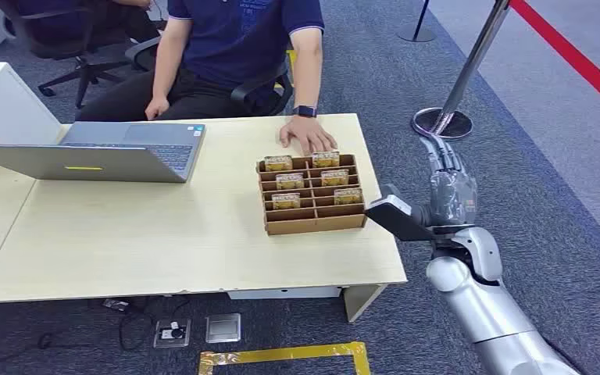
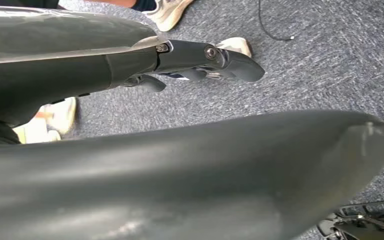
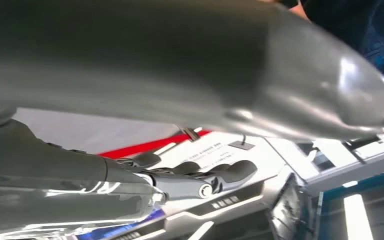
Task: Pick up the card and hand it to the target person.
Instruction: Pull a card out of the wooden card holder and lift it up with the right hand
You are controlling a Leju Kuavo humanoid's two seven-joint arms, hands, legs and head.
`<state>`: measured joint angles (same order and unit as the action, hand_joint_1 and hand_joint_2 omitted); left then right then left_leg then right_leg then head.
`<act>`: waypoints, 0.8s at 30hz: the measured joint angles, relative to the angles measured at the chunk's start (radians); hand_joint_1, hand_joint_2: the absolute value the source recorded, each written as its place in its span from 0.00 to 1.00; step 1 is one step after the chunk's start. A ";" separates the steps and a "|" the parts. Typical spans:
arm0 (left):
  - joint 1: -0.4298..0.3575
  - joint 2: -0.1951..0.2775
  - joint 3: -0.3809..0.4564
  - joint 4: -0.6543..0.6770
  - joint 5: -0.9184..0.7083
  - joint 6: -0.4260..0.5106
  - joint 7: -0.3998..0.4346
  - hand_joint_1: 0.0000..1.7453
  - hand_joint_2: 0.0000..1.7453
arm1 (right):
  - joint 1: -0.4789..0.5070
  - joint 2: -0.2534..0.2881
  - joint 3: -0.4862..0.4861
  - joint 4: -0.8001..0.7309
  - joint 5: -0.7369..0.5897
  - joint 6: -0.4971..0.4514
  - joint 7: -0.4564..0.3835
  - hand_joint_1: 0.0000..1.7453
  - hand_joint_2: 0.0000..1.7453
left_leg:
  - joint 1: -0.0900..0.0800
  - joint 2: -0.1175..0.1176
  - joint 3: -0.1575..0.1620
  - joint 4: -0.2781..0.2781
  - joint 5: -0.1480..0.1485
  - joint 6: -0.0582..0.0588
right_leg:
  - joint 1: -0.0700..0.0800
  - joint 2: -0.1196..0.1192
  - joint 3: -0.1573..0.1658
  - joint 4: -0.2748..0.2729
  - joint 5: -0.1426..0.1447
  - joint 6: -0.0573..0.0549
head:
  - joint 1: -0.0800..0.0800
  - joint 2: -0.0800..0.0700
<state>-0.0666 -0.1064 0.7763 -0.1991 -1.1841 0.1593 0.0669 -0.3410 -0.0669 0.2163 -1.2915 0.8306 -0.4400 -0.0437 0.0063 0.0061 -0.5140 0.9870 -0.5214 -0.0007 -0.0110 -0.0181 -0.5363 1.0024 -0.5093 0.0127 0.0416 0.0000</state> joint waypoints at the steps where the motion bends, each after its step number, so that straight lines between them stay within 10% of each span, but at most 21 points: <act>1: -0.001 -0.001 0.000 0.000 0.000 0.000 0.001 0.00 0.00 | -0.007 0.000 0.005 0.009 0.009 -0.003 0.008 0.00 0.67 | 0.000 0.000 0.000 0.000 0.000 0.000 | 0.000 0.000 0.000 0.000 0.000 0.000 | 0.000 0.000; 3: -0.002 -0.002 0.001 0.000 0.000 0.001 0.005 0.00 0.00 | -0.027 0.002 0.020 0.035 0.038 -0.013 0.036 0.00 1.00 | 0.000 0.000 0.000 0.000 0.000 0.000 | 0.000 0.000 0.000 0.000 0.000 0.000 | 0.000 0.000; 24: -0.009 -0.005 0.009 0.003 -0.008 -0.011 0.014 0.00 0.00 | -0.153 0.087 0.100 0.205 0.336 -0.018 0.230 0.00 1.00 | 0.000 0.000 0.000 0.000 0.000 0.000 | 0.000 0.000 0.000 0.000 0.000 0.000 | 0.000 0.000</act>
<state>-0.0755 -0.1110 0.7849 -0.1963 -1.1923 0.1485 0.0806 -0.4944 0.0201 0.3160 -1.0862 1.1665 -0.4583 0.1862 0.0063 0.0061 -0.5142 0.9872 -0.5212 -0.0007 -0.0110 -0.0182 -0.5367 1.0028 -0.5093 0.0127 0.0414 0.0000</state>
